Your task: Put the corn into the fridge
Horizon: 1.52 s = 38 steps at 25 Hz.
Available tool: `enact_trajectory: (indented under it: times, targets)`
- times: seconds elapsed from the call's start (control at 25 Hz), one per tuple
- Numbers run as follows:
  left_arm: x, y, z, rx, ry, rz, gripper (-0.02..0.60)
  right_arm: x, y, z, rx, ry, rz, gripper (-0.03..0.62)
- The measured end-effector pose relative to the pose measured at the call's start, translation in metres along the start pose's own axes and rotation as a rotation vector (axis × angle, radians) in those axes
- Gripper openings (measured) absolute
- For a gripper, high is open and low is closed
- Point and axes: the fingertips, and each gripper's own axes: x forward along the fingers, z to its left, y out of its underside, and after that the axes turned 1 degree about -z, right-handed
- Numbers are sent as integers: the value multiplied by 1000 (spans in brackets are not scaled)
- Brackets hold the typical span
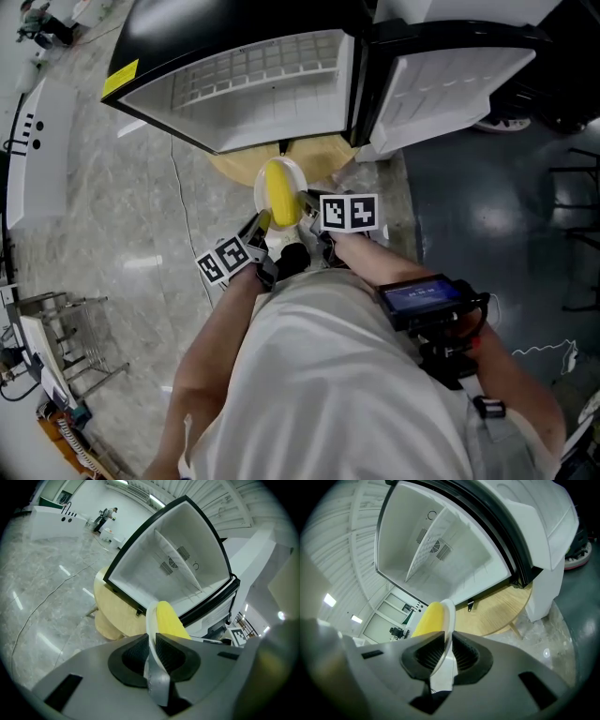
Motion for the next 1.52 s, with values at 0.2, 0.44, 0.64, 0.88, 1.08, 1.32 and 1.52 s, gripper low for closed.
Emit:
enact_trajectory:
  times: [0.2,0.44,0.64,0.88,1.08,1.32,1.52]
  targets:
    - [8,-11,3,4,7,-1,51,9,-10,0,-8,4,2,52]
    - [23,-24,5,15,24,16,51,19,-24,-4,-12,28,2,52]
    - [35,-34,12,5,26,29,51,31,-33,-9,-9,46,14,52]
    - [46,-46,20,0,31,28,51,47,-43,-11,-14,49,23,52]
    - [53,-49,28,-4,29,31,51,57,-45,-17,-14,52,30,52]
    - [67,-55,47,-34,23,17,51,83,-45,-28,-18,48,63,54]
    - [62,-54,43,-64,10,-2,51,80,-51,-23,-43,52,79,54]
